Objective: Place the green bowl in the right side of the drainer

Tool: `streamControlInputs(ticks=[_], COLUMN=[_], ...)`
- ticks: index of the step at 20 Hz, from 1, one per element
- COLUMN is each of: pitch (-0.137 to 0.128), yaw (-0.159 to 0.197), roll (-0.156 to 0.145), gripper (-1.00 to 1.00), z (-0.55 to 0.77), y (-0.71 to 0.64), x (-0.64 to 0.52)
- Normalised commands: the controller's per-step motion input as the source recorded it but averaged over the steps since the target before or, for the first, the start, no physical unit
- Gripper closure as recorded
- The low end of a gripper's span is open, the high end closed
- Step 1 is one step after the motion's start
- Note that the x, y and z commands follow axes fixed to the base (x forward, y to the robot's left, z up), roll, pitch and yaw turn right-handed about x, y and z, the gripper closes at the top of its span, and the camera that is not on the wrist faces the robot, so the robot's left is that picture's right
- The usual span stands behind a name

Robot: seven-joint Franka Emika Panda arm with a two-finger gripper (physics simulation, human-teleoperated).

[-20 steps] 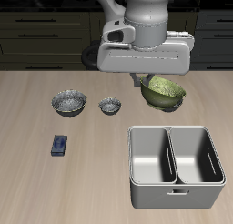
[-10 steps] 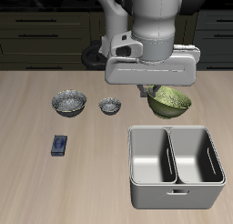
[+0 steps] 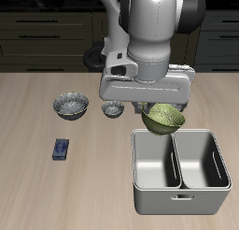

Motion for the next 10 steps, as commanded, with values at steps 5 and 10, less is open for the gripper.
streamControlInputs(ticks=[5,10], pitch=[0.043,0.022], yaw=[-0.012,-0.003], roll=[-0.038,-0.014], gripper=[1.00,1.00], z=[-0.26,-0.19], y=[-0.25,-0.06], x=[0.07,0.06])
